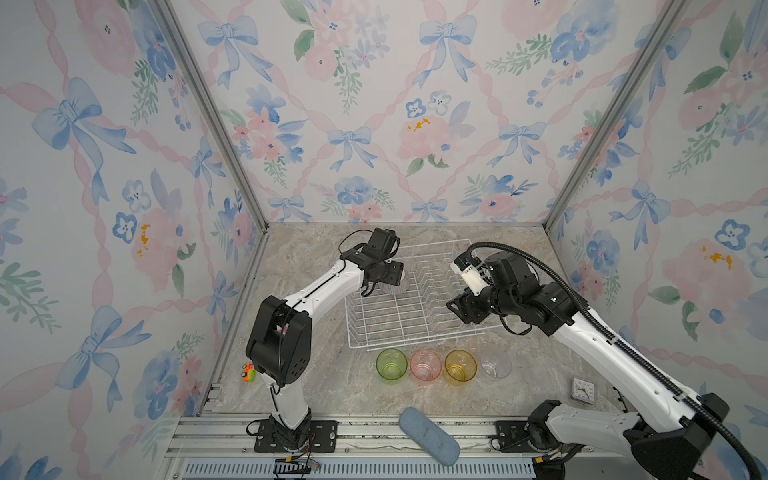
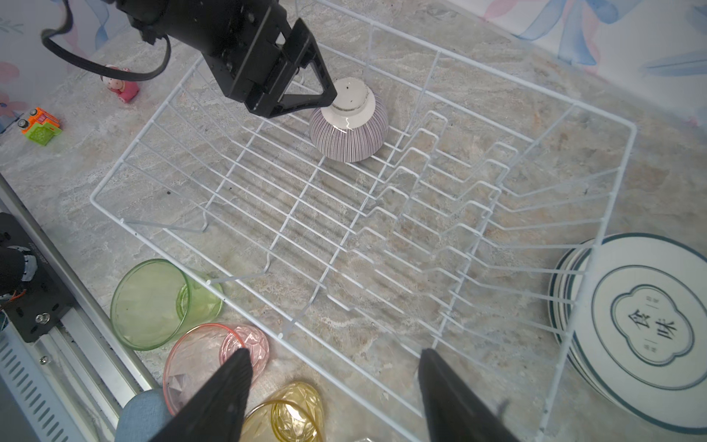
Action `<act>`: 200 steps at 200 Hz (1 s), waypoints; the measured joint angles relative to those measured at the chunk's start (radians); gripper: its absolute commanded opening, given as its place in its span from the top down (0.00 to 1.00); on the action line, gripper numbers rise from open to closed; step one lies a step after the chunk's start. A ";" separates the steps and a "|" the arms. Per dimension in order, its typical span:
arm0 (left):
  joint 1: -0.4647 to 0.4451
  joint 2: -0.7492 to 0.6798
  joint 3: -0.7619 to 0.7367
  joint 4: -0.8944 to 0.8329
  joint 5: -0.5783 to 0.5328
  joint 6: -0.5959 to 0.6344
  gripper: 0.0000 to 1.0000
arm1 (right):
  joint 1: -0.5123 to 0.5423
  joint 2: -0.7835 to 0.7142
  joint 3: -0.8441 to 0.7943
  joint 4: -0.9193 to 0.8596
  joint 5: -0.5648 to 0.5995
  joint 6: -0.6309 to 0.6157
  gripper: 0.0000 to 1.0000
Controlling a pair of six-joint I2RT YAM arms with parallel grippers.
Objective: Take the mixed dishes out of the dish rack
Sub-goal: 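Grip the purple-striped bowl with the left gripper while the right gripper returns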
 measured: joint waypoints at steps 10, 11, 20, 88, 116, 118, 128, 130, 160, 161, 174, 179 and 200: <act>-0.004 0.029 0.019 -0.004 -0.005 0.000 0.28 | -0.015 -0.005 -0.007 0.009 -0.011 0.000 0.28; -0.004 0.031 0.020 -0.005 -0.005 0.000 0.28 | -0.018 -0.005 -0.008 0.010 -0.012 0.000 0.28; -0.005 0.051 0.036 -0.011 -0.010 0.000 0.29 | -0.031 -0.009 -0.012 0.017 -0.025 0.002 0.28; -0.005 0.150 0.149 -0.044 -0.053 0.000 0.29 | -0.069 -0.025 -0.067 0.092 -0.086 0.026 0.28; -0.005 0.187 0.180 -0.049 -0.055 0.000 0.30 | -0.078 -0.025 -0.072 0.103 -0.097 0.026 0.27; -0.005 0.189 0.181 -0.050 -0.056 0.000 0.30 | -0.079 -0.025 -0.072 0.104 -0.097 0.026 0.27; -0.005 0.199 0.183 -0.056 -0.055 0.000 0.31 | -0.081 -0.025 -0.072 0.111 -0.100 0.026 0.28; -0.005 0.201 0.183 -0.058 -0.055 0.000 0.31 | -0.082 -0.025 -0.073 0.112 -0.100 0.026 0.28; -0.005 0.225 0.195 -0.084 -0.057 0.000 0.31 | -0.090 -0.028 -0.074 0.126 -0.103 0.026 0.28; -0.005 0.225 0.195 -0.085 -0.057 0.000 0.32 | -0.091 -0.029 -0.074 0.127 -0.103 0.026 0.28; -0.005 0.229 0.200 -0.092 -0.059 0.000 0.32 | -0.094 -0.031 -0.074 0.128 -0.104 0.026 0.27; -0.005 0.229 0.201 -0.093 -0.059 0.000 0.32 | -0.095 -0.031 -0.075 0.130 -0.105 0.026 0.27; -0.005 0.229 0.211 -0.097 -0.060 0.000 0.32 | -0.097 -0.035 -0.079 0.135 -0.107 0.026 0.27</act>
